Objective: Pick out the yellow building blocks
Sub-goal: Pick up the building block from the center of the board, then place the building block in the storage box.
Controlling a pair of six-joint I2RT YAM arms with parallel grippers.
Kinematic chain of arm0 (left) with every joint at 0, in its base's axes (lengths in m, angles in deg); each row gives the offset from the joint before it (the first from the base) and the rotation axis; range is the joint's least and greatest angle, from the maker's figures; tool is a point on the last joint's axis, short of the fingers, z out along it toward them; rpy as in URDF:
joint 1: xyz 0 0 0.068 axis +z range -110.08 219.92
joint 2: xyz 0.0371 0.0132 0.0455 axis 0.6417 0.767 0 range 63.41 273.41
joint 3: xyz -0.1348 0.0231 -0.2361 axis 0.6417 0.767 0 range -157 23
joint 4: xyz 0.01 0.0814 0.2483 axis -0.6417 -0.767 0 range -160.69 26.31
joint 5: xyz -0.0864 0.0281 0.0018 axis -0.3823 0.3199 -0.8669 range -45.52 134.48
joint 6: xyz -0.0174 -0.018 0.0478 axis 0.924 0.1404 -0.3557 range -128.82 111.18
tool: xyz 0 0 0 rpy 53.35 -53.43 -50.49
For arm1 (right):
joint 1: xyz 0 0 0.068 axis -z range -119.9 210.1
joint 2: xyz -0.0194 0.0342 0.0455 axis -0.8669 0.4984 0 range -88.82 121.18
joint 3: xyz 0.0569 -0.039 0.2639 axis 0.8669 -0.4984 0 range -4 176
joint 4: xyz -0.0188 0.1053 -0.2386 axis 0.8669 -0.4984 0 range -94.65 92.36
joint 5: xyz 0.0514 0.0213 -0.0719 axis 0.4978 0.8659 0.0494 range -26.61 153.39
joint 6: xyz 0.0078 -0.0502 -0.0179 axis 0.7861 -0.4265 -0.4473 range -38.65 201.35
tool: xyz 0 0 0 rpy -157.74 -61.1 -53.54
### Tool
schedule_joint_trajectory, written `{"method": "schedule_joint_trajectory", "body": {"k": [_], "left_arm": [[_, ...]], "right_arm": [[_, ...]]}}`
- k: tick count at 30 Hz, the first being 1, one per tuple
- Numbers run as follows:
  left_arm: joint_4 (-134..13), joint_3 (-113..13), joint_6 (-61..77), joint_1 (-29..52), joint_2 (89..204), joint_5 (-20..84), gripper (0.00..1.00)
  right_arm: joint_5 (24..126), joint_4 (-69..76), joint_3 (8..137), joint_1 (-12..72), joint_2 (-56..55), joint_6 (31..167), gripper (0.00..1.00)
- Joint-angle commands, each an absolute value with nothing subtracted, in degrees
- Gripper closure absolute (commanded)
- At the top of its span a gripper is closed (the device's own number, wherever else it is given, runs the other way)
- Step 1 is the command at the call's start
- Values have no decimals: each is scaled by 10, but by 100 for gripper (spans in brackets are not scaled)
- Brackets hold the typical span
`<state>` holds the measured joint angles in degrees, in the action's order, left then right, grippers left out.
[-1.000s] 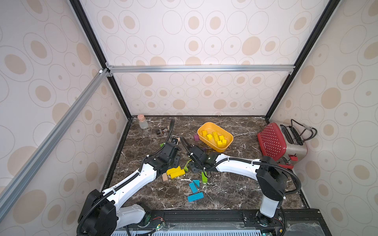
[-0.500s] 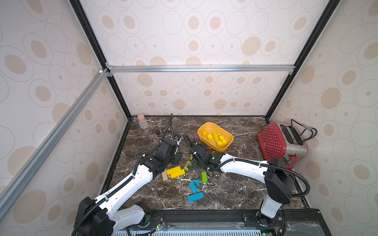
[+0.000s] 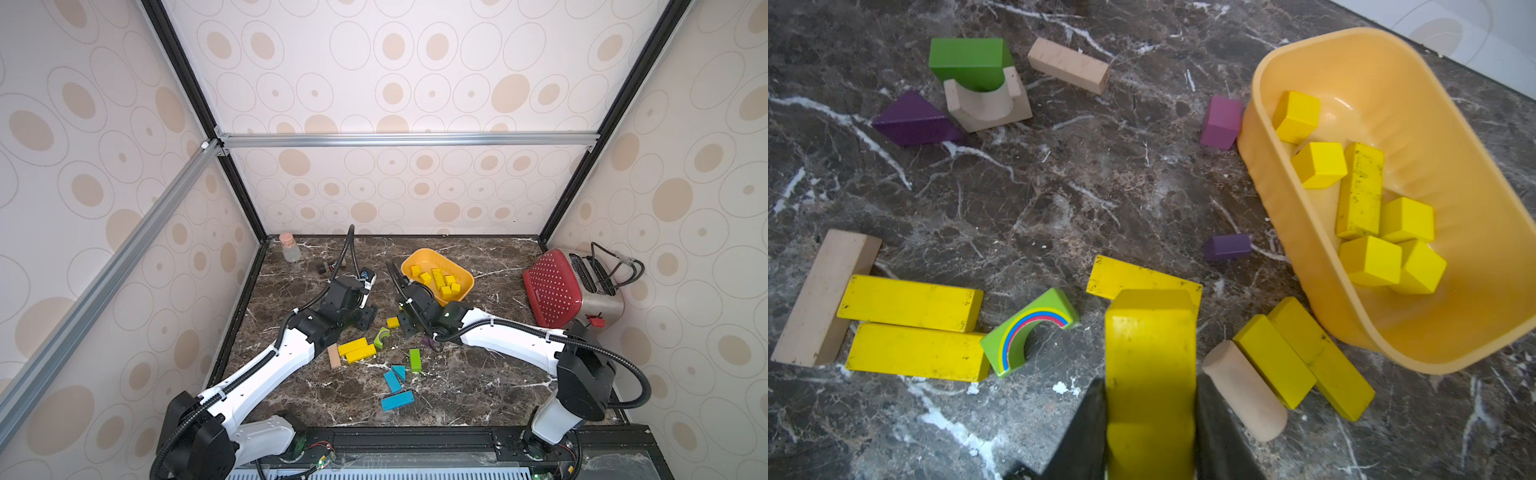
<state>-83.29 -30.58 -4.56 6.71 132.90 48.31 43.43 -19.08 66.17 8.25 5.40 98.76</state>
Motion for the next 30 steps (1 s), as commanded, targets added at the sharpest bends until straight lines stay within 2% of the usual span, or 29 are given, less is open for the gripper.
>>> {"method": "schedule_joint_trajectory", "body": {"k": [1,16,30], "left_arm": [[-815,-346,-57,69,1349,464,32],[-780,-396,-54,69,1422,412,32],[-775,-459,-48,70,1516,295,33]], "right_arm": [[429,-193,647,98,29,980,89],[442,-185,614,160,-21,976,90],[501,-165,635,240,17,973,92]]}}
